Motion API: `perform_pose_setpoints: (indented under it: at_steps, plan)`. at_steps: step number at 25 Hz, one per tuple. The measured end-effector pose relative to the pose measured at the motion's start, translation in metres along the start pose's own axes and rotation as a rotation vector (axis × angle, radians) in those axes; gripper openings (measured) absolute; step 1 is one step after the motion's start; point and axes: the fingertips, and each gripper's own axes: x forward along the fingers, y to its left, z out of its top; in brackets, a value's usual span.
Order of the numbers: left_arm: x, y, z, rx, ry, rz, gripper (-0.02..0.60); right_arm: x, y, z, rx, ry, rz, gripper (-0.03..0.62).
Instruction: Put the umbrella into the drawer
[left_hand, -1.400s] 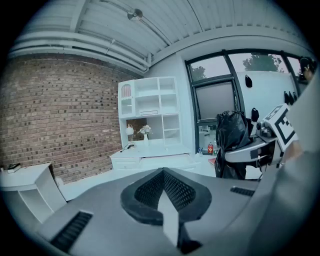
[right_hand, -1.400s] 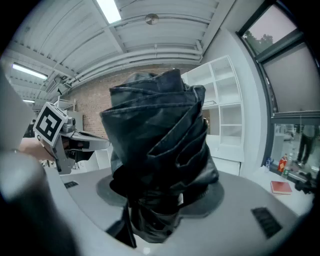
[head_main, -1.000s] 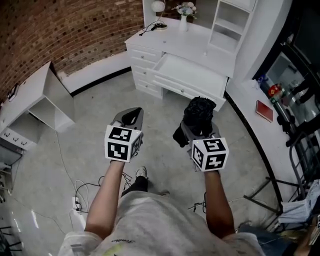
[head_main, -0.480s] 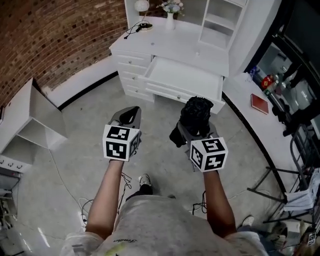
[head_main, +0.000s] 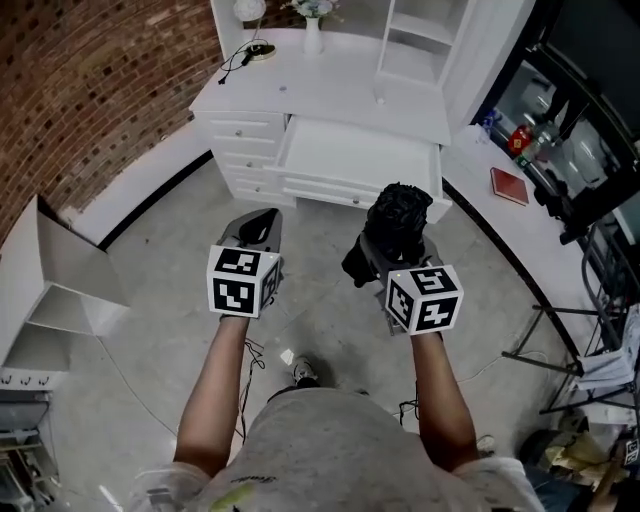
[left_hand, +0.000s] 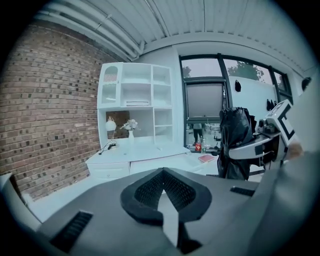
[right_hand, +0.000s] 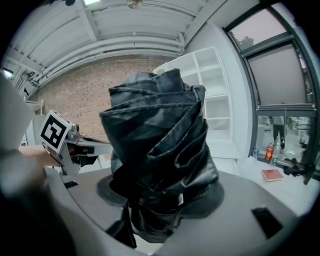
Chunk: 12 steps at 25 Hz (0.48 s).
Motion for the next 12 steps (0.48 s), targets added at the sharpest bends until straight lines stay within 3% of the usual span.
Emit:
perform_pose_setpoints:
  at_steps: [12]
  plan:
    - [0.039,0.022,0.007,0.025,0.009,-0.121,-0.003,0.028,-0.003,0.014,0.006,0.015,-0.105,0.253]
